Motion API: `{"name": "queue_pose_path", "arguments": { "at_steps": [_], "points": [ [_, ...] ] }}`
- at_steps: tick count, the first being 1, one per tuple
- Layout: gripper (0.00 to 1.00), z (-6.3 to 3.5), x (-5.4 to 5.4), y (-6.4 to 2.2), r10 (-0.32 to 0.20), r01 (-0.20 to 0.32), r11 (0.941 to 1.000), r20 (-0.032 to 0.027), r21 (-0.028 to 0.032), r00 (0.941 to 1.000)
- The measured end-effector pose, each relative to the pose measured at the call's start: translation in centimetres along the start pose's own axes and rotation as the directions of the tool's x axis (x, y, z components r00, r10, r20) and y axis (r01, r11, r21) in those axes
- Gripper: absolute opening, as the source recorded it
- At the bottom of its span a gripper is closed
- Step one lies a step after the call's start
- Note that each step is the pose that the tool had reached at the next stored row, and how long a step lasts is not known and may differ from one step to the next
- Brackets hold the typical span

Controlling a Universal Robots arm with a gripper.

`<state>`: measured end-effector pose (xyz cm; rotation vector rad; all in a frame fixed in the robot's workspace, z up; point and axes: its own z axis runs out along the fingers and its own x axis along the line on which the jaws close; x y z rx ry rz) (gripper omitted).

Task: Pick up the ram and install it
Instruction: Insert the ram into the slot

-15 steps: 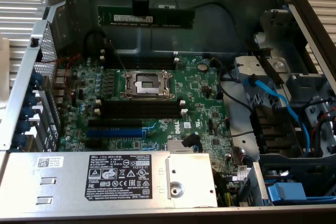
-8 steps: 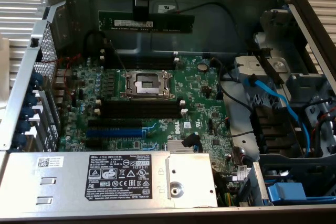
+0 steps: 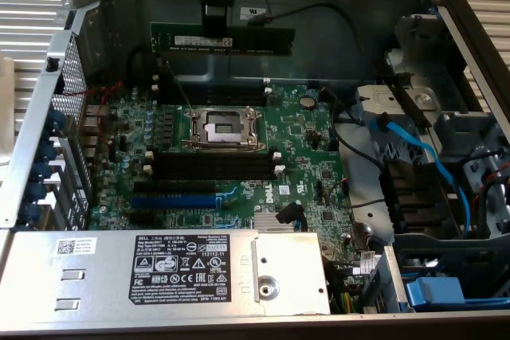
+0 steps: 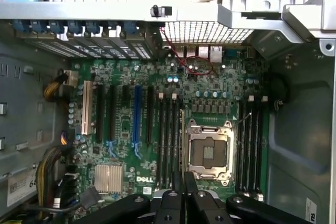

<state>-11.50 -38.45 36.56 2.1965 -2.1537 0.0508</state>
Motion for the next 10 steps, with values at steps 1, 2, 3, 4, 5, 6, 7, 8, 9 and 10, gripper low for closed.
{"name": "queue_pose_path", "arguments": {
  "at_steps": [1,2,3,4,5,6,7,8,9,10],
  "points": [
    [0.12,0.08,-0.01,0.00,0.000,0.000,1.0000,0.0000,-0.0001,1.0000],
    [0.12,0.16,-0.01,-0.02,0.000,0.000,1.0000,0.0000,0.0000,1.0000],
    [0.12,0.23,-0.02,-0.02,0.000,0.000,1.0000,-0.0001,-0.0001,1.0000],
    [0.12,0.31,-0.02,-0.03,0.000,0.000,1.0000,-0.0001,0.0000,1.0000],
    [0.12,0.39,-0.03,-0.04,0.000,0.000,1.0000,0.0000,0.0000,1.0000],
    [0.12,0.47,-0.03,-0.04,0.000,0.000,1.0000,0.0000,0.0000,1.0000],
    [0.12,0.56,-0.02,-0.05,0.000,0.000,1.0000,0.0000,0.0000,1.0000],
    [0.12,0.65,-0.01,-0.05,0.000,0.000,1.0000,0.0000,0.0000,1.0000],
    [0.12,0.76,0.01,-0.05,0.000,0.000,1.0000,0.0000,0.0000,1.0000],
    [0.12,0.91,0.03,-0.05,0.000,0.000,1.0000,0.0000,0.0000,1.0000]
  ]
}}
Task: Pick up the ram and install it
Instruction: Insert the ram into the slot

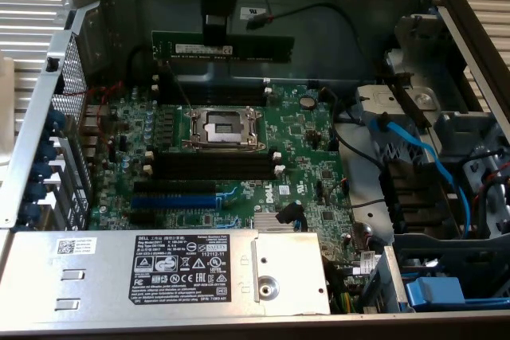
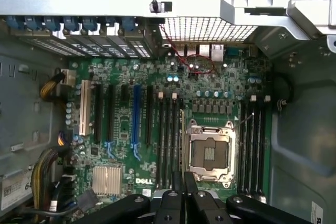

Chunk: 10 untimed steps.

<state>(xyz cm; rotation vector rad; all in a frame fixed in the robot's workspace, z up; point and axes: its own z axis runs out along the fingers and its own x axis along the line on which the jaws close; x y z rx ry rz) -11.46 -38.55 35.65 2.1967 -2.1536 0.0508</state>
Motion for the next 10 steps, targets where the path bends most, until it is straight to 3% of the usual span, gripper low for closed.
{"name": "queue_pose_path", "arguments": {
  "at_steps": [7,10],
  "points": [
    [0.12,0.62,0.29,0.17,0.000,0.000,1.0000,0.0001,0.0000,1.0000],
    [0.12,0.79,0.44,0.33,0.002,-0.002,1.0000,0.0040,-0.0001,1.0000]
  ]
}}
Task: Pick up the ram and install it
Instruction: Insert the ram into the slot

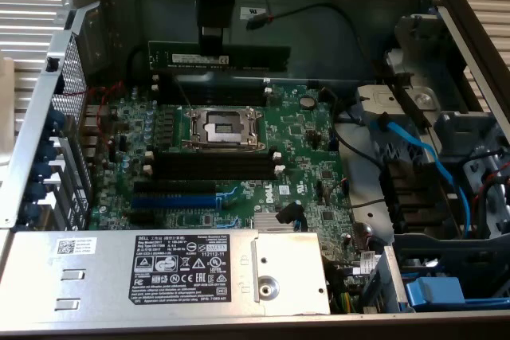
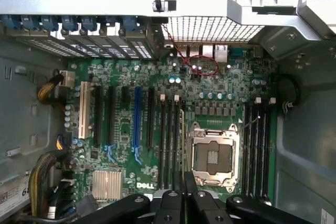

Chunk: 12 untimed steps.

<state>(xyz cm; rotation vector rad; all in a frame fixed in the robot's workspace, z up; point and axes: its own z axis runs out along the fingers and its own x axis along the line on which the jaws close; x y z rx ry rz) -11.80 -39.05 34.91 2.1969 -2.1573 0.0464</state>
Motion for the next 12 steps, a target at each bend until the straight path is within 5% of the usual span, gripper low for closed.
{"name": "queue_pose_path", "arguments": {
  "at_steps": [9,12],
  "points": [
    [0.12,0.75,0.6,0.00,0.017,-0.018,0.9998,0.0365,0.0084,0.9992],
    [0.12,1.12,0.6,0.00,0.031,-0.031,0.9995,0.0409,0.0095,0.9987]
  ]
}}
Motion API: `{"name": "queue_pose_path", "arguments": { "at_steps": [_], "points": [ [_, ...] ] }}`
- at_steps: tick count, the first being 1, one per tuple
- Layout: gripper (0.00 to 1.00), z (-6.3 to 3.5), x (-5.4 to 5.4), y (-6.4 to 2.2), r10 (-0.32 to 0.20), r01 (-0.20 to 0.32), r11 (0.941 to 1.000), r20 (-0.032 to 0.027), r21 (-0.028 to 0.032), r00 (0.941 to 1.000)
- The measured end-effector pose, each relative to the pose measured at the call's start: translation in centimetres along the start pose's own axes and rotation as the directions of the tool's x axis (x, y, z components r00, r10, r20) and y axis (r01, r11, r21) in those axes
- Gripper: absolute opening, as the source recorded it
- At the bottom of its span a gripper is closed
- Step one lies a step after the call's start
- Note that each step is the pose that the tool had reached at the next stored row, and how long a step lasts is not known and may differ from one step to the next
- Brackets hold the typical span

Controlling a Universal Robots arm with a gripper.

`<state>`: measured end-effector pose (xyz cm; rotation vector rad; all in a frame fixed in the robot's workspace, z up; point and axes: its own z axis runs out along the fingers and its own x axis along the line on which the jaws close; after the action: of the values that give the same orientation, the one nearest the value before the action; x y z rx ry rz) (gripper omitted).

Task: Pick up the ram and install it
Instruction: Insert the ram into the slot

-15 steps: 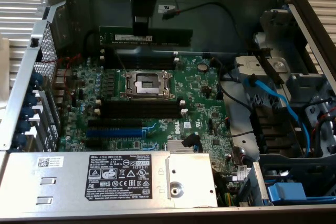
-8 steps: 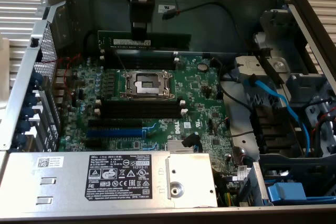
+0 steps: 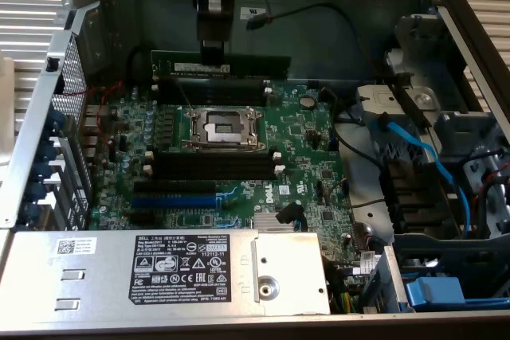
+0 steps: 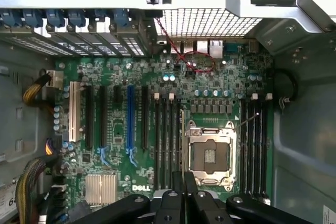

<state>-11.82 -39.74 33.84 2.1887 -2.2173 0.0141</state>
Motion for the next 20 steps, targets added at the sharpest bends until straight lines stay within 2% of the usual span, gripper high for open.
{"name": "queue_pose_path", "arguments": {
  "at_steps": [5,7,11,17,19,20],
  "points": [
    [0.12,0.65,0.9,0.42,0.001,-0.001,1.0000,0.0006,0.0067,1.0000],
    [0.12,0.91,1.5,0.44,0.001,-0.001,1.0000,0.0033,0.0096,1.0000],
    [0.12,1.48,1.8,0.43,0.001,-0.001,0.9999,0.0072,0.0172,1.0000],
    [0.12,2.52,1.9,0.41,-0.011,0.011,0.9998,0.0082,0.0193,0.9999],
    [0.12,2.72,1.9,0.41,-0.020,0.020,0.9996,0.0128,0.0196,0.9997],
    [0.12,2.82,1.9,0.41,-0.021,0.021,0.9996,0.0176,0.0195,0.9996]
  ]
}}
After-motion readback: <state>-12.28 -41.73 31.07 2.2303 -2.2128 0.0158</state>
